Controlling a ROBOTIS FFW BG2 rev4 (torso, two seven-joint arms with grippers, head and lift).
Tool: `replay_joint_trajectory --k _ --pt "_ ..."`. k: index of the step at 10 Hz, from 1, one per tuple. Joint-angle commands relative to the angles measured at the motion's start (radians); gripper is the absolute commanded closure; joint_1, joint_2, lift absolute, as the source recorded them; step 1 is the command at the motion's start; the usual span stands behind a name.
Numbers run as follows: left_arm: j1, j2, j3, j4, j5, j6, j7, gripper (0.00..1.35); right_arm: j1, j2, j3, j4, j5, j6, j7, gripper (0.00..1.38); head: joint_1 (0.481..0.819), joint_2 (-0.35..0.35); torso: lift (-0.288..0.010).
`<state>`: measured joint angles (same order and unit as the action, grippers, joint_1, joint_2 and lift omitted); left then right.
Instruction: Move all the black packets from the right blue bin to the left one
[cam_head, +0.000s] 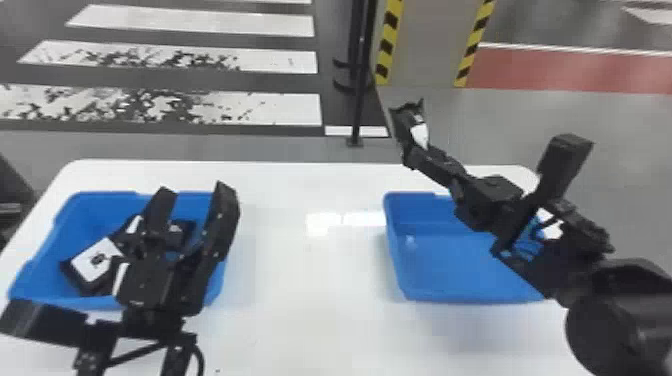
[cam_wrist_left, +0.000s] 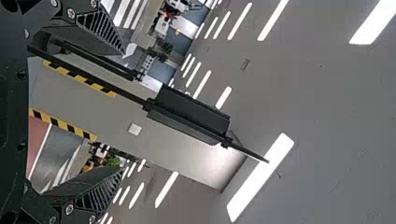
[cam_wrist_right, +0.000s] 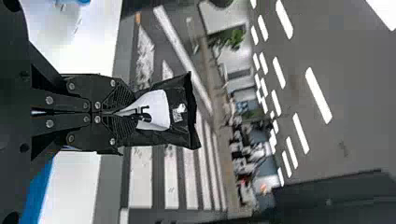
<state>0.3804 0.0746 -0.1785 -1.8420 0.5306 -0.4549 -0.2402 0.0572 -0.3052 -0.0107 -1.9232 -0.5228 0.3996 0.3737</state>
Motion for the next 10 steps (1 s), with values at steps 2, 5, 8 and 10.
replay_joint_trajectory --k 2,5,8,10 --pt "0.000 0.001 -0.015 -0.025 0.048 0.050 0.001 0.16 -0.011 -0.034 0.180 -0.049 -0.129 -0.086 0.021 1.16 0.680 0.006 -0.140" --pt "0.007 0.004 -0.021 -0.083 0.104 0.079 0.001 0.16 -0.043 -0.061 0.306 -0.029 -0.175 -0.086 0.022 1.16 0.682 0.116 -0.140" --pt "0.007 0.007 -0.031 -0.110 0.060 0.094 0.001 0.16 -0.089 -0.074 0.415 -0.015 -0.207 -0.088 0.024 1.16 0.687 0.162 -0.140" --pt "0.007 0.005 -0.015 -0.110 0.016 0.089 0.004 0.15 -0.101 -0.083 0.479 -0.015 -0.237 -0.086 0.022 1.16 0.692 0.197 -0.140"
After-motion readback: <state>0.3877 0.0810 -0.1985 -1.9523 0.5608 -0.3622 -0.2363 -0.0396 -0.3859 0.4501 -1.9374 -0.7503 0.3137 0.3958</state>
